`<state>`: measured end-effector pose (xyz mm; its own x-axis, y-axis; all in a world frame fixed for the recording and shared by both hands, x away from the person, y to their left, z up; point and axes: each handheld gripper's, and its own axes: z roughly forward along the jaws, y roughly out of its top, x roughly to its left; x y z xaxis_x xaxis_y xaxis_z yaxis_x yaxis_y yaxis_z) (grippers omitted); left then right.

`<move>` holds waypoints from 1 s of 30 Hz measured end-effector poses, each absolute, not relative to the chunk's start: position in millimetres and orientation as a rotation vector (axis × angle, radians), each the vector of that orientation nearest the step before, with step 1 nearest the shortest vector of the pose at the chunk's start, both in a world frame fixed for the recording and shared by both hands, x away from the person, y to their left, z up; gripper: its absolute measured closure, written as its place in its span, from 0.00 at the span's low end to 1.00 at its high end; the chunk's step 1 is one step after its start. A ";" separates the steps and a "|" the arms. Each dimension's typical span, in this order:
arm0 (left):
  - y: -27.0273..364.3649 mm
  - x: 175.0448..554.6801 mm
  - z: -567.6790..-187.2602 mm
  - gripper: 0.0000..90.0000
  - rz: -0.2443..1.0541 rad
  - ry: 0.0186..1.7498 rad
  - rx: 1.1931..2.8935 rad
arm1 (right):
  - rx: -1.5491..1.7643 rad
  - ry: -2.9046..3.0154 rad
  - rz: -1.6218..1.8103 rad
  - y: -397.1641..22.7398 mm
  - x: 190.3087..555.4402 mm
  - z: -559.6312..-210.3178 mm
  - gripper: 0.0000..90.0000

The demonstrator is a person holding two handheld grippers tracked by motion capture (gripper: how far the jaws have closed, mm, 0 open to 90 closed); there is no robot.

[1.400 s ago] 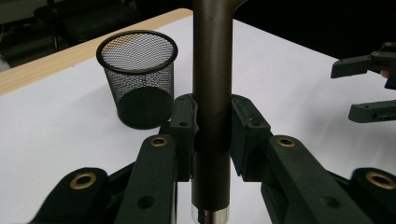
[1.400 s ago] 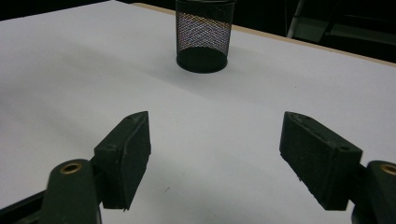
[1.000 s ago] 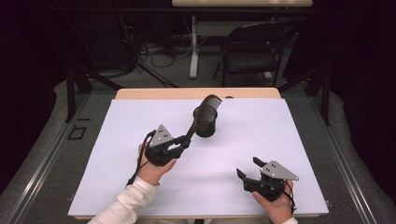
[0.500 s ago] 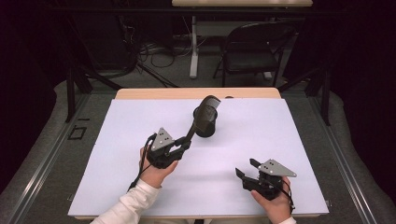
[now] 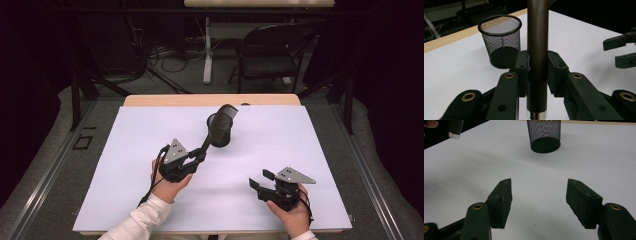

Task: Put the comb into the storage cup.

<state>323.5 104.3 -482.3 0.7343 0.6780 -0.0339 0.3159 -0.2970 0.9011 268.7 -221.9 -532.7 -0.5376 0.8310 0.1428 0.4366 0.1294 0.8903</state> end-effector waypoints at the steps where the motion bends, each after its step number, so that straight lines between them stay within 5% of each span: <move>1: 104.0 323.5 -482.4 0.81 0.434 0.766 1.898 | 1.220 2.028 1.384 -221.1 270.0 -532.4 0.43; 30: 105.3 322.9 -484.4 0.81 0.418 0.765 1.894 | 1.193 2.070 1.506 -190.6 307.3 -498.7 0.46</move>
<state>322.9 105.3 -484.4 0.7394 0.6716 -0.0473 0.3224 -0.2915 0.9006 307.3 -190.6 -498.7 -0.6022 0.7700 0.2108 0.4376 0.0975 0.8939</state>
